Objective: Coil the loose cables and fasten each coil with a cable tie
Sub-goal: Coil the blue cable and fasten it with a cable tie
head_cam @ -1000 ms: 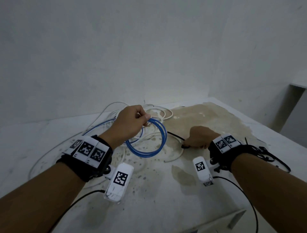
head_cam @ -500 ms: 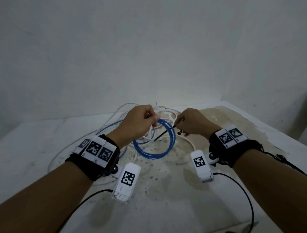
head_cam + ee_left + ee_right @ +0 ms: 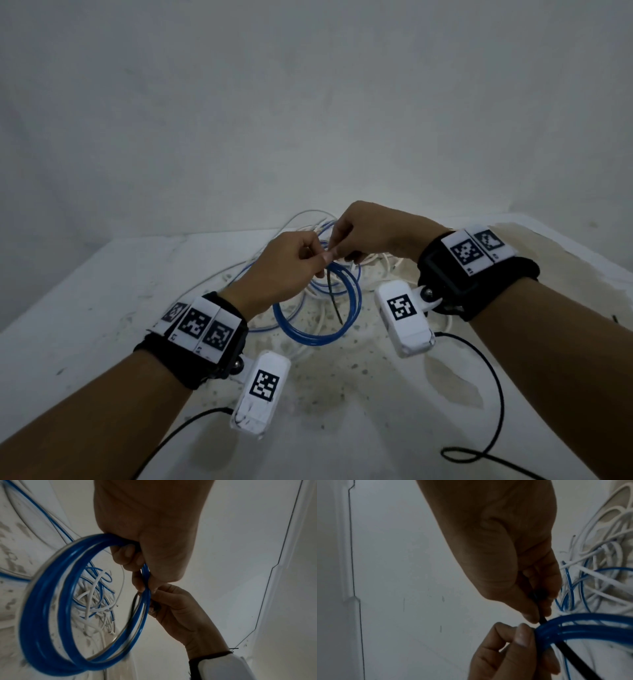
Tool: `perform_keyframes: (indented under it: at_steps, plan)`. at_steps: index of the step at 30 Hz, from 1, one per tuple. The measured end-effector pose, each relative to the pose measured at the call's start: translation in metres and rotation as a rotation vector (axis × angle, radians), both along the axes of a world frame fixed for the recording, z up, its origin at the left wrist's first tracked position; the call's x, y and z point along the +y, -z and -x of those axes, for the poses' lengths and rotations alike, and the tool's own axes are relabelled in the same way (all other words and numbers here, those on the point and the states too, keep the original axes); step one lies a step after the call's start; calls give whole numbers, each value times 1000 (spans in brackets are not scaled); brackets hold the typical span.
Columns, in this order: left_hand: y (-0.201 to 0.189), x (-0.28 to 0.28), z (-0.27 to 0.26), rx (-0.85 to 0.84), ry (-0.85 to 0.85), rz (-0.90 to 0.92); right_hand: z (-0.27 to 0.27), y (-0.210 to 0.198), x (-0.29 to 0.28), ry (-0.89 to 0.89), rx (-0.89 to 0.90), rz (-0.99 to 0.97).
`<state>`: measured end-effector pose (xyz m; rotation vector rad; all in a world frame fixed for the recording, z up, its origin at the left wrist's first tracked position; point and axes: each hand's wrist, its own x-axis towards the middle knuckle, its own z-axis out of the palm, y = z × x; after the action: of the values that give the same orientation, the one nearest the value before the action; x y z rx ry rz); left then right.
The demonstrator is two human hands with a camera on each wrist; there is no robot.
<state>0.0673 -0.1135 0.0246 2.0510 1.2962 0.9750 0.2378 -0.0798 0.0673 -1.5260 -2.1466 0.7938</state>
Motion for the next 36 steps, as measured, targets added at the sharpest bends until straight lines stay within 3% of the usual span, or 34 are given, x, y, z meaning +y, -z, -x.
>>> perform_keyframes:
  at_steps: [5,14,19,26,31,36]
  plan:
    - [2,4,4,-61,-38,35,8,-1,1,48,129,60]
    - [1,9,0,-200,-113,92,13,4,-1,71,211,-42]
    - [-1,10,3,-215,-163,99,5,2,-5,-29,328,107]
    - [5,10,8,-285,-197,117,2,16,-6,-148,358,102]
    - [1,11,11,-285,-201,44,12,22,-4,-38,567,38]
    - [-1,7,6,-135,-226,-85,20,28,-5,86,764,59]
